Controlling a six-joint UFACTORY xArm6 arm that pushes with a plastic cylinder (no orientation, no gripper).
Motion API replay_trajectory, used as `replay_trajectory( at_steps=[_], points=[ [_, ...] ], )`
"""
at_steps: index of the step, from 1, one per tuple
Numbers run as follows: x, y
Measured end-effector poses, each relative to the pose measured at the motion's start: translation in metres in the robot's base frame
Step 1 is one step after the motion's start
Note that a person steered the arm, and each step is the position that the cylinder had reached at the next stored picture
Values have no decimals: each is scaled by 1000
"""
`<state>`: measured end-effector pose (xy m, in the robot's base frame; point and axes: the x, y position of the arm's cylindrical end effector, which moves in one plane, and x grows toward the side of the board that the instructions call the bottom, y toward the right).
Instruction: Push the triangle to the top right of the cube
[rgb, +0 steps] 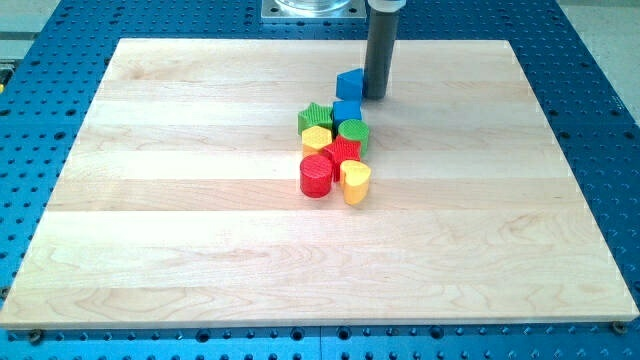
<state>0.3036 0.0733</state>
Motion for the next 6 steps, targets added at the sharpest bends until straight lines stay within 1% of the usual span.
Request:
replay_trajectory(
  at_steps=[1, 2, 3, 4, 5, 6],
  points=[
    [31, -6],
    [26, -60],
    [12, -97],
    [1, -38],
    [-4, 38],
    [-38, 58]
  ],
)
